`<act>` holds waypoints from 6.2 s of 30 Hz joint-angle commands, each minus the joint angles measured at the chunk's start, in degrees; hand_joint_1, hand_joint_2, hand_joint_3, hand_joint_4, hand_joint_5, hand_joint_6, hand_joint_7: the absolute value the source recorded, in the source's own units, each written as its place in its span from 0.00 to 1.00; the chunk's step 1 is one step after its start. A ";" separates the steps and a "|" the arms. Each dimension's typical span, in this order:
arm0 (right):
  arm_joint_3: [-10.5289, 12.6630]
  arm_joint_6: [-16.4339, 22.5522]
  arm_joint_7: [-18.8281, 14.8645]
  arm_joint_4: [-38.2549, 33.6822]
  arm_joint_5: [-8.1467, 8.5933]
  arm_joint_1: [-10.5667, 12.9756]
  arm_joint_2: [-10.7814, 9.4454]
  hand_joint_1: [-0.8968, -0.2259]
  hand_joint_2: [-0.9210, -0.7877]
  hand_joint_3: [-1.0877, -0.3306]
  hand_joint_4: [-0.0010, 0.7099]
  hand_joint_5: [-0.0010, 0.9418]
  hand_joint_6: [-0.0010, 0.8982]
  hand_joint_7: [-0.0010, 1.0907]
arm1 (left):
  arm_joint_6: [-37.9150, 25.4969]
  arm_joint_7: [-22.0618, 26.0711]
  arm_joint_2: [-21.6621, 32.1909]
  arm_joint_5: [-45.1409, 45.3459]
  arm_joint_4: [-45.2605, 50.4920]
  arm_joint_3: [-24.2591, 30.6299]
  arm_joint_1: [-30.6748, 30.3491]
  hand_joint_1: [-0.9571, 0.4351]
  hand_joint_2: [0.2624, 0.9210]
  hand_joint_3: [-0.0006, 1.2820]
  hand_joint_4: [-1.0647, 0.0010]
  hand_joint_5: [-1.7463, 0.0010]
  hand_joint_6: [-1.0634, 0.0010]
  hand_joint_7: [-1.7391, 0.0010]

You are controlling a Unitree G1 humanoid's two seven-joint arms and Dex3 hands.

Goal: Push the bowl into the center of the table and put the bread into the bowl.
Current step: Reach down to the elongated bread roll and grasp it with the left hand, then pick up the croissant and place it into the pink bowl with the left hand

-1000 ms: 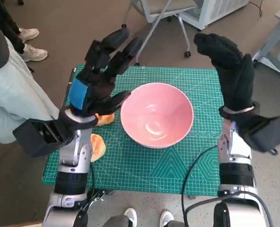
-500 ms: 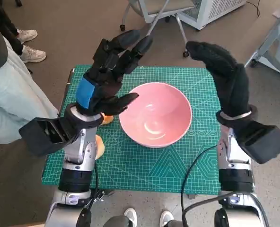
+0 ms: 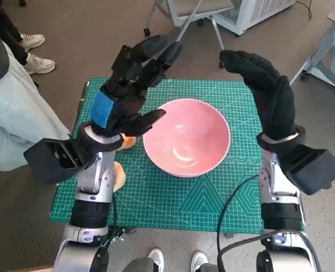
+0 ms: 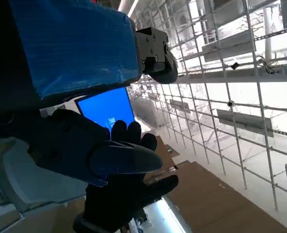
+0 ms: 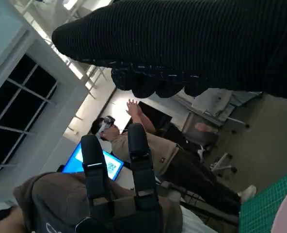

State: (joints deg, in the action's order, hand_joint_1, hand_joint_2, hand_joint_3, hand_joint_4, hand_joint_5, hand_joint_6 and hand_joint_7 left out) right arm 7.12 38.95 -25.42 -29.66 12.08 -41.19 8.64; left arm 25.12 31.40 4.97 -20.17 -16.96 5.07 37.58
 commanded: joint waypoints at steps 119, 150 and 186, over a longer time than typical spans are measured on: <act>0.38 0.52 0.88 -0.82 0.81 4.46 0.21 0.35 0.00 0.39 0.24 0.00 0.00 0.53 | -35.41 -15.38 25.57 57.65 -18.90 -26.51 5.11 0.69 0.75 0.27 0.35 0.24 0.34 0.43; 0.36 0.43 0.17 -1.42 1.81 4.21 -0.02 0.35 0.00 0.39 0.24 0.00 0.00 0.53 | -34.40 -17.37 27.42 54.98 22.83 -12.94 -4.72 0.69 0.91 0.04 0.19 0.42 0.28 0.43; 1.06 1.30 -1.31 -1.87 3.34 5.61 0.59 0.34 0.00 0.40 0.25 0.00 0.00 0.53 | -22.99 -17.66 17.01 60.76 10.85 -27.07 4.35 0.69 0.97 0.03 0.21 0.40 0.39 0.38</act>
State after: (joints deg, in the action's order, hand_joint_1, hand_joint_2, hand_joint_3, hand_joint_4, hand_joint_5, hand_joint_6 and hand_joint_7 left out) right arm 8.01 40.30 -26.03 -30.92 15.34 -37.00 8.86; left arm 0.68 14.61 22.74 40.28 -4.12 -21.23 40.59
